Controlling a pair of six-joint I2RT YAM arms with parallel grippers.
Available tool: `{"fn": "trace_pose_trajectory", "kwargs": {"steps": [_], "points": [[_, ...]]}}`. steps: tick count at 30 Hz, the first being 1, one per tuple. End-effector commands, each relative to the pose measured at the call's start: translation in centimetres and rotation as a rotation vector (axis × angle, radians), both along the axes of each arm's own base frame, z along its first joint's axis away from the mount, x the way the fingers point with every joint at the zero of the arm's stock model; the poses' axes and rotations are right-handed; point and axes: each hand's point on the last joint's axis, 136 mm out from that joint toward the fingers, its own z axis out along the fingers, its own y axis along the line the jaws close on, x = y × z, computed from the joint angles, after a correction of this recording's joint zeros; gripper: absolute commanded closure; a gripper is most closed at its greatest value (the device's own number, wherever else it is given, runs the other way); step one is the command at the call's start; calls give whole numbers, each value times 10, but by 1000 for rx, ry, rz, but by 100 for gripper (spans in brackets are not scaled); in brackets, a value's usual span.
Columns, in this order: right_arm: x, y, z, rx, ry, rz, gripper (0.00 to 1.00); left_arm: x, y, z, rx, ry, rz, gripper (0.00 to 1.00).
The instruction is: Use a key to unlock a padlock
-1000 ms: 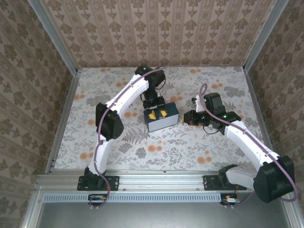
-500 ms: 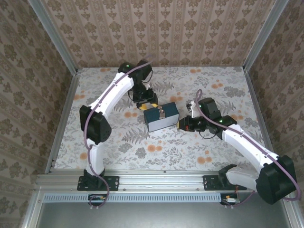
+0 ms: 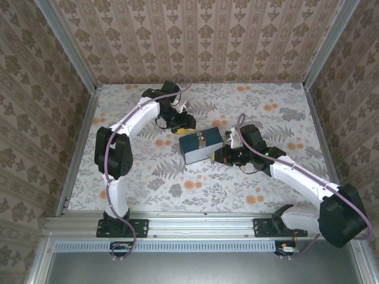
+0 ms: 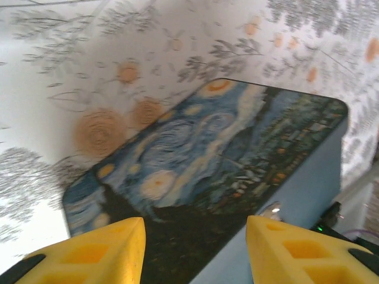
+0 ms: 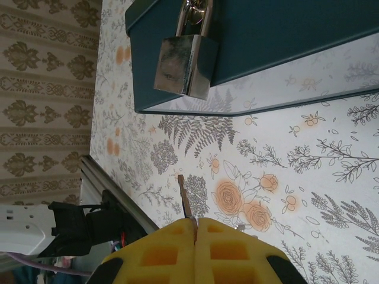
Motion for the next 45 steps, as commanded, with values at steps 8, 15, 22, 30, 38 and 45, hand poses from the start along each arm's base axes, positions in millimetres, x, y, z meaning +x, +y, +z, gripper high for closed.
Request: {"fn": "trace_pose_trajectory", "kwargs": {"steps": [8,15,22,30,38,45], "points": [[-7,-8,-7,-32,23,-16,100,-57,-41,23,-220,83,-115,50],[-3,-31,-9,-53,14,-35,100,-73,-47,28,-240,97,-72,49],[3,-52,-11,-49,9,-32,100,-78,-44,20,-224,101,-53,50],[7,-58,-10,-27,6,-30,100,-74,-43,13,-182,74,-65,50],[6,-58,-8,24,17,-28,100,-55,-32,41,-63,-113,-206,50],[-8,-60,-8,29,30,-19,100,-37,-35,46,-50,-160,-223,50]]}}
